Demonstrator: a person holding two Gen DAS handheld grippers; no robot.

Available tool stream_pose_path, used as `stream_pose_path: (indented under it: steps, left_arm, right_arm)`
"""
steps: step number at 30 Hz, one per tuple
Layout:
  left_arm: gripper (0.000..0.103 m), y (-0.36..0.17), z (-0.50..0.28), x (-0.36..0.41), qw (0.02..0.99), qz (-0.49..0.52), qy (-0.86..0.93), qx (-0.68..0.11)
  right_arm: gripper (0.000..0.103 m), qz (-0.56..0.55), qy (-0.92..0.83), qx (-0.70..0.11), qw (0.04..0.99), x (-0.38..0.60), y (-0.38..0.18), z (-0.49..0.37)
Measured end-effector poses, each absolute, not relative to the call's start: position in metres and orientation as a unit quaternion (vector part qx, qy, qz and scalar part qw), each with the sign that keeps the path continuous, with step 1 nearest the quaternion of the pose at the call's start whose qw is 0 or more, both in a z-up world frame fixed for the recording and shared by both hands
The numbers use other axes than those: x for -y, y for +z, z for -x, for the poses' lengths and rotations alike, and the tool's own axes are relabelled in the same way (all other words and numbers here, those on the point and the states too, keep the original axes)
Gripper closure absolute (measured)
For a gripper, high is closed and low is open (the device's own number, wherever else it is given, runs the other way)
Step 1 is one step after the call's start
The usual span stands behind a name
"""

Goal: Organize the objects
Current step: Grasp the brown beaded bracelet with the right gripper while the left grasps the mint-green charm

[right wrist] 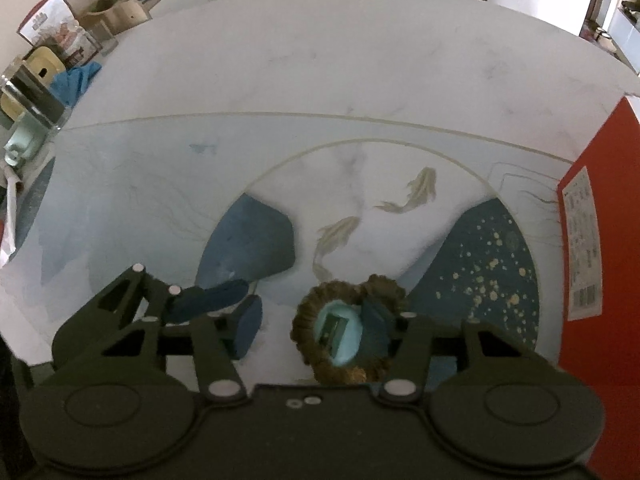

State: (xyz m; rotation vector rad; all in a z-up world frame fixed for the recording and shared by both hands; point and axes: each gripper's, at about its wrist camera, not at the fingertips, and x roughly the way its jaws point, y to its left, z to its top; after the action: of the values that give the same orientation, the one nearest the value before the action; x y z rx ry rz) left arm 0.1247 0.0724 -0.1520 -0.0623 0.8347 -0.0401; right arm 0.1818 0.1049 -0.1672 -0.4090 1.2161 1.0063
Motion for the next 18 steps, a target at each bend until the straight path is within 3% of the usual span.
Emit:
stream_pose_path:
  steps: [2, 9, 18]
  left_arm:
    - [0.000, -0.153, -0.125, -0.073, 0.914, 0.031, -0.020, -0.404]
    - [0.000, -0.156, -0.125, -0.072, 0.913, 0.033, -0.029, -0.405]
    - [0.000, -0.158, -0.123, -0.075, 0.915, 0.036, -0.040, -0.400]
  right_arm:
    - [0.058, 0.185, 0.447, -0.543, 0.687, -0.108, -0.169, -0.183]
    - [0.093, 0.176, 0.431, -0.554, 0.691, -0.109, -0.170, -0.190]
    - [0.096, 0.124, 0.420, -0.567, 0.698, -0.085, -0.153, -0.205]
